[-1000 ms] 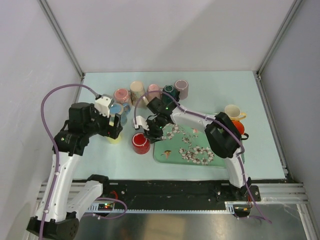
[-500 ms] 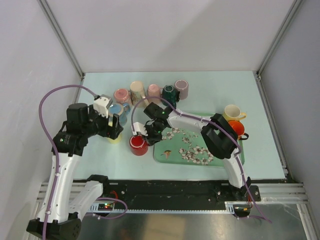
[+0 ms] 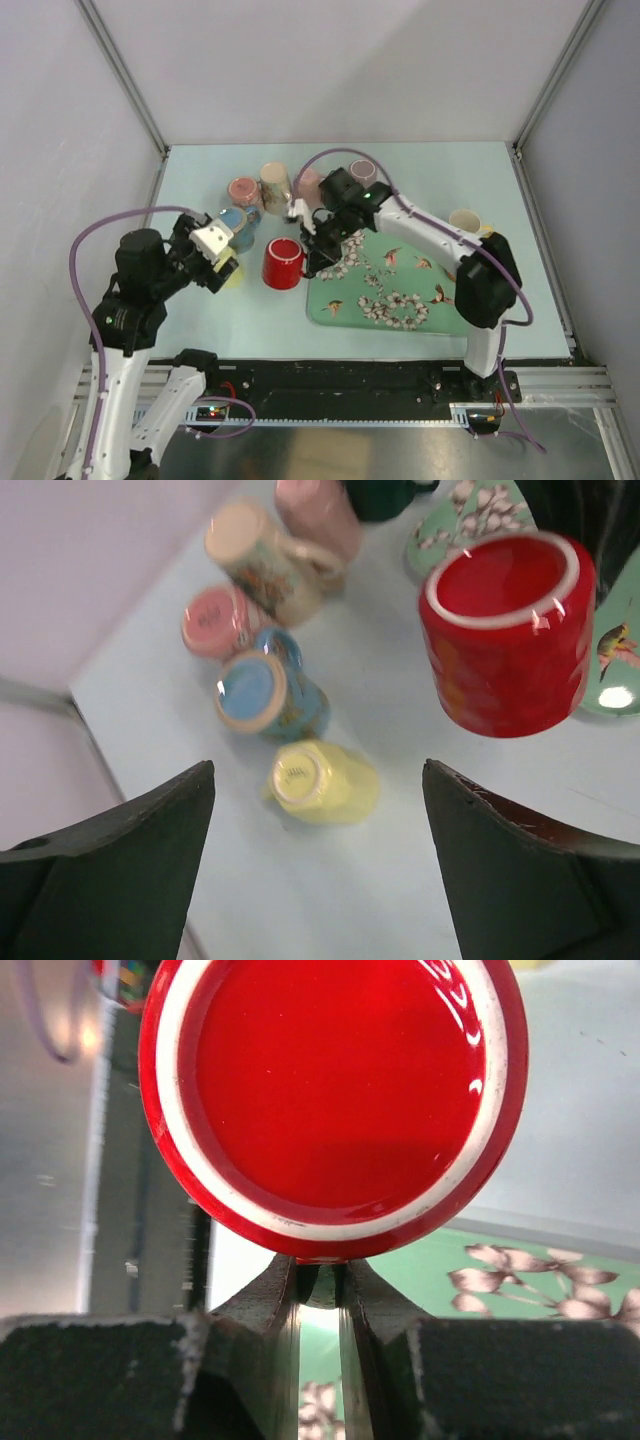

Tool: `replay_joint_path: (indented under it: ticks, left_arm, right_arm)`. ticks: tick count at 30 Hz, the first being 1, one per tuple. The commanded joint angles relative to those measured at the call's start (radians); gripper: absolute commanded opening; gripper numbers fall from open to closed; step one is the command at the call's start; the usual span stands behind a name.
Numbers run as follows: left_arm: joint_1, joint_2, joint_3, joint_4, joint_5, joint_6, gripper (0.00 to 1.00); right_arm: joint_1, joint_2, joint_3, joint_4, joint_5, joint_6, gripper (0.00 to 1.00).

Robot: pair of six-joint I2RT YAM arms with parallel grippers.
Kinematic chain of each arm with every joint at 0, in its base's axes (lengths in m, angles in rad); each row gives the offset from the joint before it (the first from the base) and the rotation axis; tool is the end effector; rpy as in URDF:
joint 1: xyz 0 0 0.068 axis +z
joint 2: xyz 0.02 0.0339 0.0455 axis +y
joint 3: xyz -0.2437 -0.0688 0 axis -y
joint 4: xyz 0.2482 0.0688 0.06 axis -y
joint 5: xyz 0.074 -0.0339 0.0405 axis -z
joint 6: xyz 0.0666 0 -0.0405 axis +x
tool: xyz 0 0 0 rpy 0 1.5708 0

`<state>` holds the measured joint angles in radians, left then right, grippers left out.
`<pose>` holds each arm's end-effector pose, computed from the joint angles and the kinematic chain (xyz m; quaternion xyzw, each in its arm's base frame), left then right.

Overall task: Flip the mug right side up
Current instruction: Turn over the cup at the center of the board.

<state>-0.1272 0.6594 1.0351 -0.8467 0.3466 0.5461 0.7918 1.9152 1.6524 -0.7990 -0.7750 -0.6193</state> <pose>0.1539 -0.0425 0.3477 0.3625 0.7629 -0.0368 0.5341 0.2597 0.3293 0.2302 -0.6535 0.6204 0.3844 0.2007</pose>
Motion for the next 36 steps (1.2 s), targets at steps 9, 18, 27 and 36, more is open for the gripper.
replay_joint_path:
  ticks: [9, 18, 27, 36]
  left_arm:
    - [-0.439, -0.11, -0.198, 0.402, -0.21, 0.612, 0.91]
    - [-0.595, -0.13, -0.424, 0.802, -0.226, 0.805, 0.93]
    - [-0.634, 0.05, -0.492, 1.128, -0.284, 0.875, 0.7]
    - [-0.642, 0.113, -0.485, 1.222, -0.385, 0.813, 0.04]
  right_arm:
    - [-0.202, -0.2, -0.124, 0.232, -0.544, 0.622, 0.0]
    - [-0.225, -0.234, -0.29, 0.714, -0.733, 1.124, 0.0]
    - [-0.228, -0.211, -0.31, 0.88, -0.786, 1.282, 0.0]
    - [-0.274, -0.231, -0.318, 0.822, -0.626, 1.187, 0.39]
